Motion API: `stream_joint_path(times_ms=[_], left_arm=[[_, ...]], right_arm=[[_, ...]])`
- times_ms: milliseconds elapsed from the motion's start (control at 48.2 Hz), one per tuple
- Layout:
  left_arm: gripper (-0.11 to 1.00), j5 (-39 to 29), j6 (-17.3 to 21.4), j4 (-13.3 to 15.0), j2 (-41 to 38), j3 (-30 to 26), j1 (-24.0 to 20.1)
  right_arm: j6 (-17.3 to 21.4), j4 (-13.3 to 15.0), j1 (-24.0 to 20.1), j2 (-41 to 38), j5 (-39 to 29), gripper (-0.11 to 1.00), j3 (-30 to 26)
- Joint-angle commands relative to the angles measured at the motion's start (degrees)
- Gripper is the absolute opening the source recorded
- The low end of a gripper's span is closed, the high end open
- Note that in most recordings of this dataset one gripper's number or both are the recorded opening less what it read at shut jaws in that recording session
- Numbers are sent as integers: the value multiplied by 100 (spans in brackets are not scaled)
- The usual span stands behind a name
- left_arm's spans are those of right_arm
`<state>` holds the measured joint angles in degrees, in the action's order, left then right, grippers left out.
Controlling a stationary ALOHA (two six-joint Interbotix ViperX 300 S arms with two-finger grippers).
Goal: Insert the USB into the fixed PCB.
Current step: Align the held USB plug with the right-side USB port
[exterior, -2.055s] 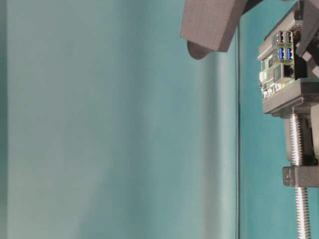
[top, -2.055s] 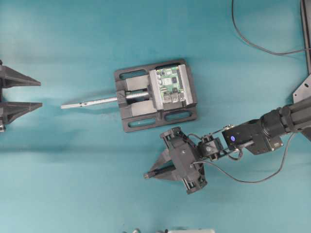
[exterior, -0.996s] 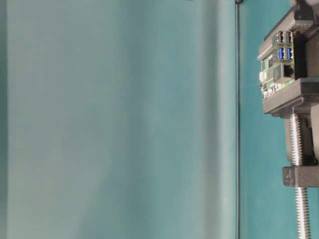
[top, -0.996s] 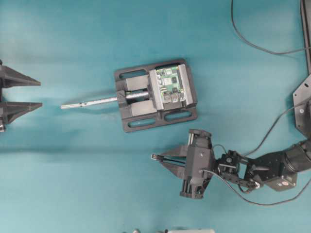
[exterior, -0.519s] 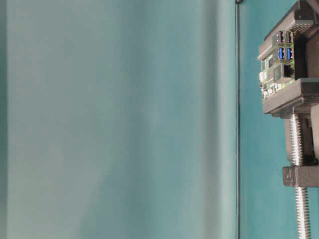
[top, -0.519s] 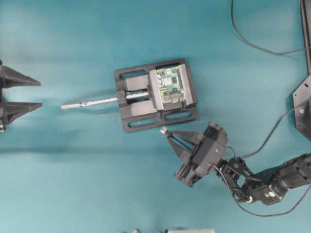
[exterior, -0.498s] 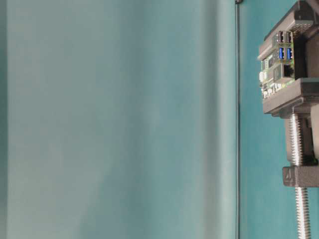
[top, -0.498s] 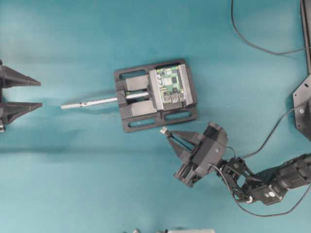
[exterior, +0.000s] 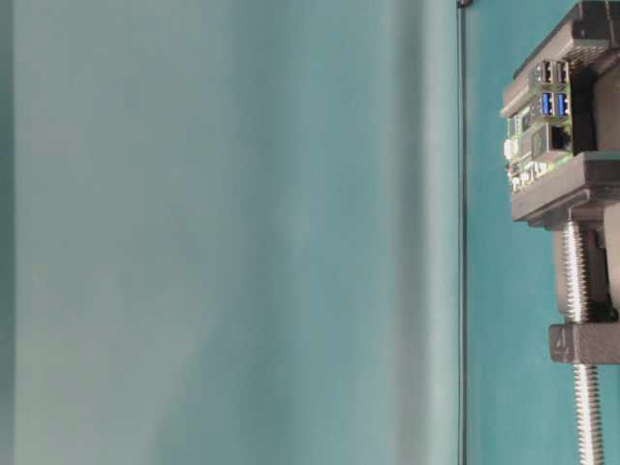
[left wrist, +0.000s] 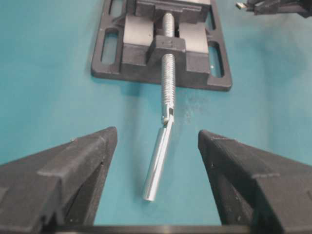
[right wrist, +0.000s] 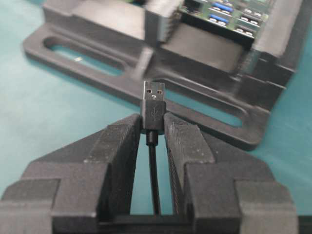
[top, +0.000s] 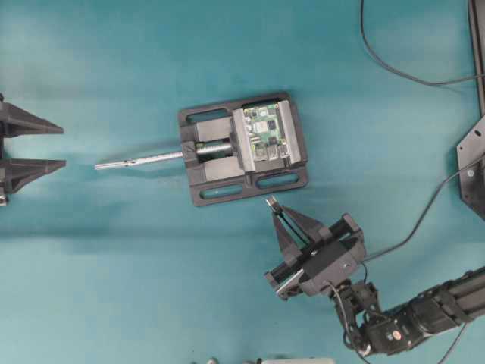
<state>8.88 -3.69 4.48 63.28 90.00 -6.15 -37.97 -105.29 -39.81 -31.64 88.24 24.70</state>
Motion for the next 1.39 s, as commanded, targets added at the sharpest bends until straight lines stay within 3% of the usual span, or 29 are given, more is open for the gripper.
stream_joint_path(times_ms=[0, 145, 249, 1370], left_arm=[[83, 44, -44, -18, -35, -62, -9], [83, 53, -44, -18, -35, -62, -9], [83, 44, -44, -18, -26, -62, -9], [83, 44, -44, -18, -35, -62, -9]], right_arm=[[-26, -220, 9, 88, 255, 21, -193], [-167, -686, 18, 88, 369, 21, -343], [-264, -844, 53, 79, 422, 21, -404], [-272, -879, 378, 9, 826, 21, -729]])
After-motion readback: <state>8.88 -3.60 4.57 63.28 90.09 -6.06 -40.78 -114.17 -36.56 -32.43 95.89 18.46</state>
